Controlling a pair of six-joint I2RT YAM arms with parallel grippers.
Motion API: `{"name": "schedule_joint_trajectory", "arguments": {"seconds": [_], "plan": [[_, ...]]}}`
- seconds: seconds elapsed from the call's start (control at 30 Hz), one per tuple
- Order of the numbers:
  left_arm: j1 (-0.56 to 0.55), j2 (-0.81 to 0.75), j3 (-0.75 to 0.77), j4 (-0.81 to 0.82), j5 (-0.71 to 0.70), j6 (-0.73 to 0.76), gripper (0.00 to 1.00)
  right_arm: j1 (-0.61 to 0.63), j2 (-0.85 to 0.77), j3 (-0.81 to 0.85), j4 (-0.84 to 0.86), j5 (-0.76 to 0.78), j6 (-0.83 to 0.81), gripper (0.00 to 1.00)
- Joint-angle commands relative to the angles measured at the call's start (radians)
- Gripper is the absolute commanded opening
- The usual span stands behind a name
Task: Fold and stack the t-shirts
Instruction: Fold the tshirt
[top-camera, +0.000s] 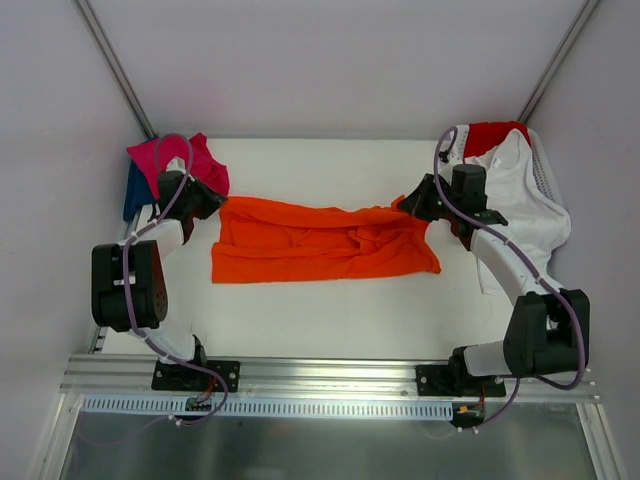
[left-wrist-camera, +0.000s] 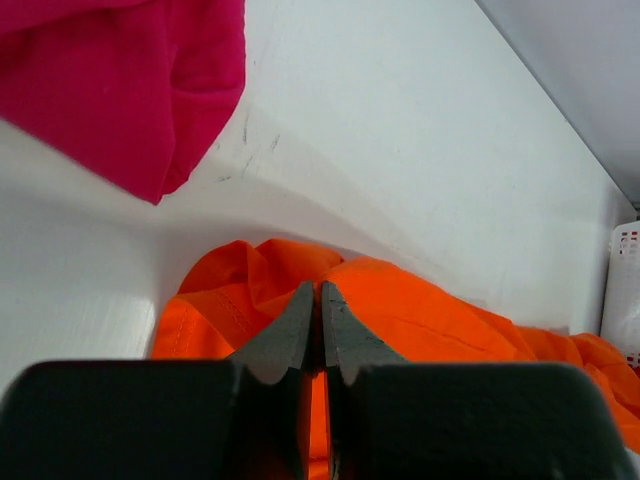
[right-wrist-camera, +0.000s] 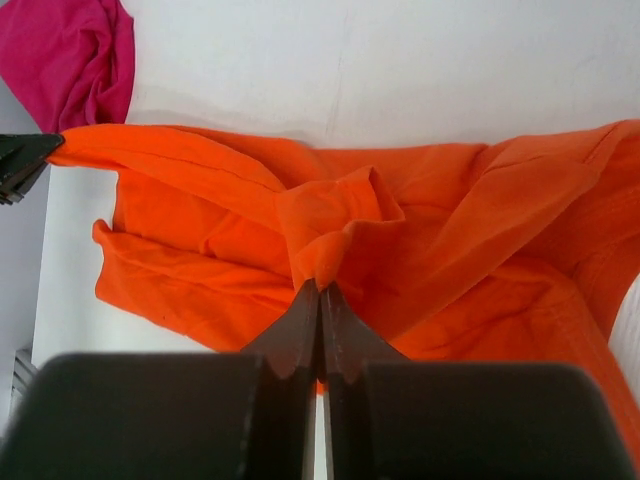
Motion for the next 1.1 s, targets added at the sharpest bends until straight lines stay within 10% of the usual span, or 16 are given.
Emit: {"name": "schedule_joint_trajectory", "arguments": {"seconds": [0.0, 1.07], "plan": [[0.000, -0.072, -0.038, 0.064, 0.009, 0.017, 0.00, 0.022, -0.091, -0.052, 0.012, 0.013, -0.003, 0.01], [-0.078, -0.365, -0.376, 0.003, -0.198, 0.057, 0.00, 0.078, -0.207, -0.451, 0.012, 0.196, 0.088, 0.00]]}}
